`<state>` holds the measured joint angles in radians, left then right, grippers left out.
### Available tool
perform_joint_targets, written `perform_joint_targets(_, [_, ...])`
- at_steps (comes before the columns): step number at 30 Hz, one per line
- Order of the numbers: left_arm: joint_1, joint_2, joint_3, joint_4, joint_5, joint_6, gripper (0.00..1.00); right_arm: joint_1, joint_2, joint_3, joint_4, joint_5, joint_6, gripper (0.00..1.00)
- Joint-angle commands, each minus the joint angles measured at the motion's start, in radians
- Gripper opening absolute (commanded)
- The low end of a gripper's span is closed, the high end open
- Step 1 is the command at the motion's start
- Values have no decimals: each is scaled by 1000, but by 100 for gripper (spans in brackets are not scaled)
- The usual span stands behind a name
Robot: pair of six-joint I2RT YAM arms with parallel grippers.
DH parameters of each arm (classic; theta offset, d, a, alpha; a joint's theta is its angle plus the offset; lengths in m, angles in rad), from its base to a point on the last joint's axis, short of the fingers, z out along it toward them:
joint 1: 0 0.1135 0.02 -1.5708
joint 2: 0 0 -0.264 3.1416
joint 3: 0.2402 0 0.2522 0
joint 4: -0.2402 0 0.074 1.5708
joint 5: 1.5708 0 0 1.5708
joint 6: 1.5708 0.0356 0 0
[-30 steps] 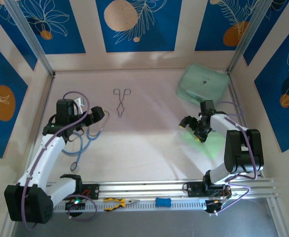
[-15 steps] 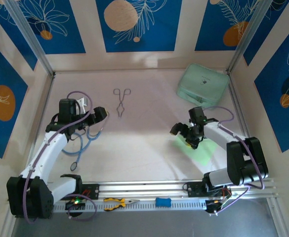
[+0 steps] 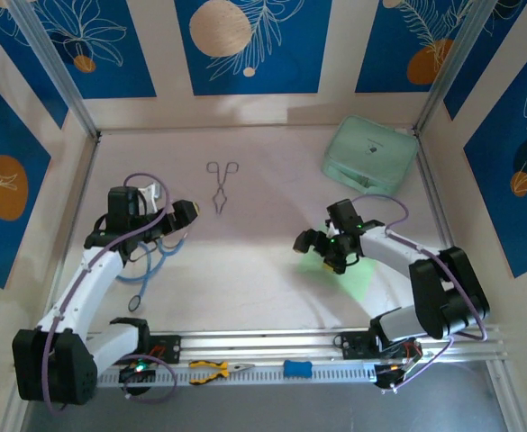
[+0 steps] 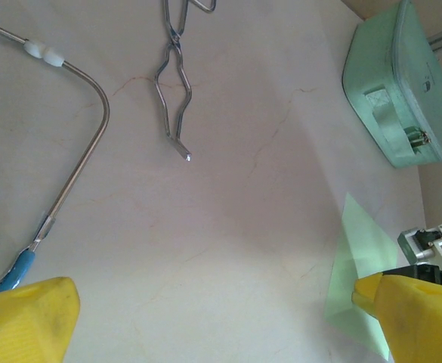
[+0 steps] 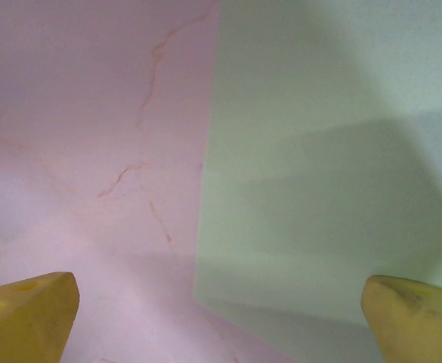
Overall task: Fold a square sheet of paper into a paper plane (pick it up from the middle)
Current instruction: Move the square sheet of paper to the center of the table.
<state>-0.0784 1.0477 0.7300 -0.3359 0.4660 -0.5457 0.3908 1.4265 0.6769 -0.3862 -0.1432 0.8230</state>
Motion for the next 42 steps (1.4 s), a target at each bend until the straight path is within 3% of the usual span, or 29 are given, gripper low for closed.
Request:
perform_joint_targets(1, [12,-17,-27,-17,-12,-11,100,77,60,14,-67,-30,23,98])
perform_joint_targets(9, [12,-49,-48,-23,9,-18,100,137,-11,73,-100,-12,48,98])
perform_joint_targets(16, [13,-76,-44,-29,33,-21,100,48,-63,116,-155,54,5,98])
perform_joint_targets(22, [12,-75,-63,26,118,-56,100,-40,-130,12,-150,121,80,98])
perform_joint_targets(25, [12,-74,-65,33,135,-66,100,-64,-150,-50,-107,82,99,98])
perform_joint_targets(32, [13,-58,-78,22,129,-88,100,-31,-94,-91,-49,92,149,97])
perform_joint_targets(42, [11,-49,-61,-27,154,-69,100,147,57,-45,-8,154,229,96])
